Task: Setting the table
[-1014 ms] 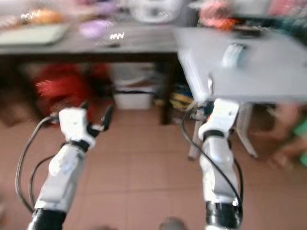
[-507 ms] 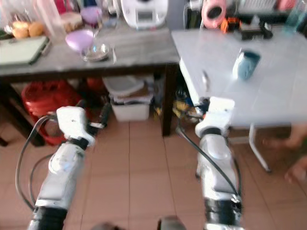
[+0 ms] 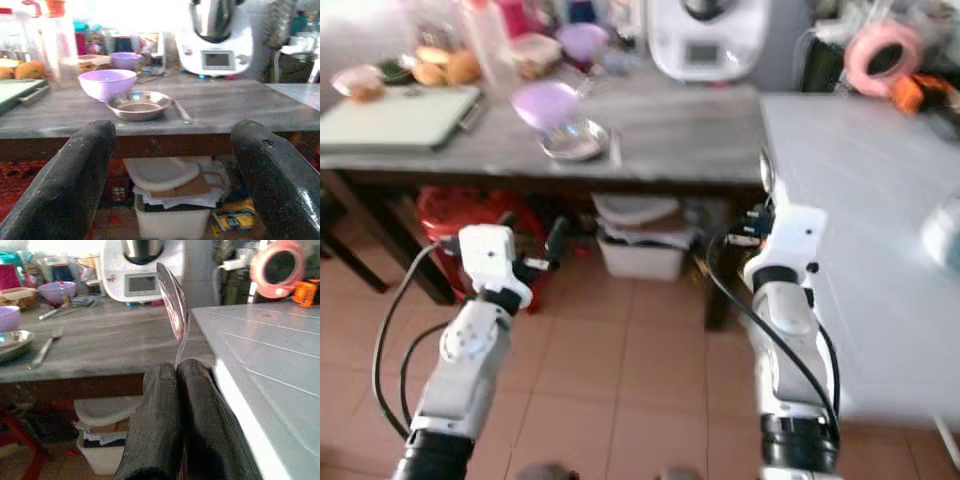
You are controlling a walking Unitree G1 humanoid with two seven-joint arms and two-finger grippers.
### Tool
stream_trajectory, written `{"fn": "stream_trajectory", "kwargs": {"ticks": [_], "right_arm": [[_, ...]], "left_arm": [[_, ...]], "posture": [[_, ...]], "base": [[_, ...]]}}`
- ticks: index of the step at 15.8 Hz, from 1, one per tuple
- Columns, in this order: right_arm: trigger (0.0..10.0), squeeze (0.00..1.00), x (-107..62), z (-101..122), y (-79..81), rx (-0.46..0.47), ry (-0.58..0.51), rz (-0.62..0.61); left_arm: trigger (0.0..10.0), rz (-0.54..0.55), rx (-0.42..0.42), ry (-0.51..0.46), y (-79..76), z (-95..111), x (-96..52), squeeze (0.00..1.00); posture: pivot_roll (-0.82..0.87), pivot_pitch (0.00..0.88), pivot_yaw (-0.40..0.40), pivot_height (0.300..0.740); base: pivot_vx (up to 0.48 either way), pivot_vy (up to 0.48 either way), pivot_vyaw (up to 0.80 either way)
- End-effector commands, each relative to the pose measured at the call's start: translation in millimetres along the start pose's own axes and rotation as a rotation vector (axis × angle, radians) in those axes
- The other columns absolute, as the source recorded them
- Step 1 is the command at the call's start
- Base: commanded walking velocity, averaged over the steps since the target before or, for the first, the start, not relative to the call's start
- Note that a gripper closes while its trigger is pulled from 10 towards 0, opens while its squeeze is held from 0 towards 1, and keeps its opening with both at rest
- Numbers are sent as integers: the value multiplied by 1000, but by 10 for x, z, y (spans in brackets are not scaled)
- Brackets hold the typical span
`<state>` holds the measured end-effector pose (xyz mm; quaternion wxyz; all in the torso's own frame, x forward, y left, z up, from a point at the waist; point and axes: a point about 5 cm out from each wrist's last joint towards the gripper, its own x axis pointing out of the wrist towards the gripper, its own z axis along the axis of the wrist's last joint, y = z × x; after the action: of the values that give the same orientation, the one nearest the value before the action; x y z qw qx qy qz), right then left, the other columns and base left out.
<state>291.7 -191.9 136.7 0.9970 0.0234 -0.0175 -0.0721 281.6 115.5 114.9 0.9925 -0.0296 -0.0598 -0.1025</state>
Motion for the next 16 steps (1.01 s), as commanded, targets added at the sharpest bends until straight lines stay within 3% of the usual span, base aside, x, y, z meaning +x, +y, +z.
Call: {"fn": "stream_trajectory", "kwargs": {"ticks": [1,4,16], "right_arm": [[10000,0,21,60,87,15,-25,31],[10000,0,35,65,89,17,-29,31],[10000,0,42,52,100,33,-21,28]], "left_arm": [[10000,22,22,8,81,2,4,0],[10000,6,54,-4,56,11,12,0],[10000,-26,51,-29,2,53,-2,0]], "posture": [[-25,0,23,740],[-26,0,23,740],[-23,0,27,740]], "base": [[356,319,0],[319,352,0],[480,0,-69]]}}
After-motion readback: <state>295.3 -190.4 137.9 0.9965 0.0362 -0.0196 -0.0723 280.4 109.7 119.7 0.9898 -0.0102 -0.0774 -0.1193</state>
